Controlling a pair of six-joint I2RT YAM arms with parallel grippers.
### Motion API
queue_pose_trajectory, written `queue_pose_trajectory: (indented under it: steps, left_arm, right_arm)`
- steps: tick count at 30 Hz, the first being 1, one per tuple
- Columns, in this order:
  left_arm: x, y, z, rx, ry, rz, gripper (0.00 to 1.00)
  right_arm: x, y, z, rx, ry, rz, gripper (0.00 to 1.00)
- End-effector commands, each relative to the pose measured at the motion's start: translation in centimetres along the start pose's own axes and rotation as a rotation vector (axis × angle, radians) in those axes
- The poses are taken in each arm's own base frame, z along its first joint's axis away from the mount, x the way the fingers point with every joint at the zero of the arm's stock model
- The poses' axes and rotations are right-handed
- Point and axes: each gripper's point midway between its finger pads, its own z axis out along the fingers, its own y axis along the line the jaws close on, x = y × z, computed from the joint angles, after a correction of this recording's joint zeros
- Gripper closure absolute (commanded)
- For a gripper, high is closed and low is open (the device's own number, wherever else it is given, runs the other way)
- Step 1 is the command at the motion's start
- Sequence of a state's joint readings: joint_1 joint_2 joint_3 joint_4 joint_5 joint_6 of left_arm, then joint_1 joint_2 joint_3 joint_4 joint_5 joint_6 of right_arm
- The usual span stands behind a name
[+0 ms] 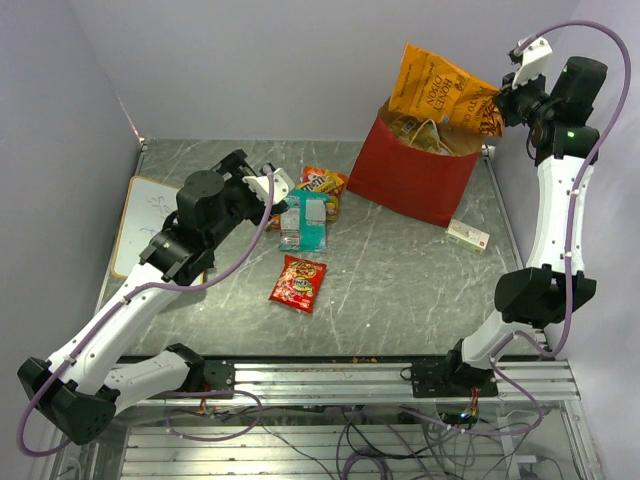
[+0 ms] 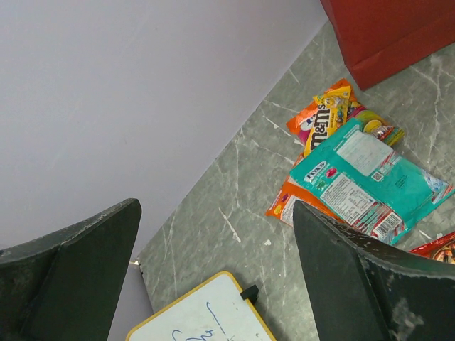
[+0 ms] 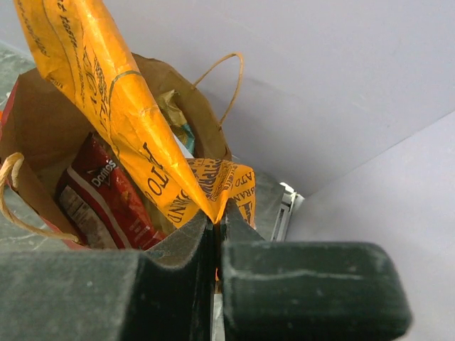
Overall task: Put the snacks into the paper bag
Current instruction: Place the snack in the paper bag.
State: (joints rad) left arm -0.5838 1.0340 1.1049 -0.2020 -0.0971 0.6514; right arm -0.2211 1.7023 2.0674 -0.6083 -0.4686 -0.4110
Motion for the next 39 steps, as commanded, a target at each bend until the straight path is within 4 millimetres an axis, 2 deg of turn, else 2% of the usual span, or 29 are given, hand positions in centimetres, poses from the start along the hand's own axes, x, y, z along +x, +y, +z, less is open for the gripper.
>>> queue_pose_trajectory:
  steps: [1,9,24,29,39]
  left_arm:
    - [-0.8,0.9,-0.1,-0.028,-0.035,0.003,0.01]
    - [-0.7,0.8,0.1,-0.021,-0.033,-0.003,0.01]
    - [-0.7,0.6,0.2,-0.002,-0.042,-0.009,0.01]
    - [-0.6,0.3,0.2,0.004,-0.041,-0.006,0.01]
    - [-0.3,0.1,0.3,0.011,-0.037,0.003,0.01]
  right_arm:
    - [-0.5,-0.2,0.1,-0.026,-0.034,-0.059,1.0]
    - [1.5,0.9,1.6,-0.097,-0.011,-0.047,1.0]
    - [2.5,3.3,5.1,-0.23,-0.03,0.003,1.0]
    - [1.8,3.7,5.5,-0.226,-0.04,-0.044,1.0]
    - [-1.4,3.5,4.8,-0.175,-0.117,-0.169,1.0]
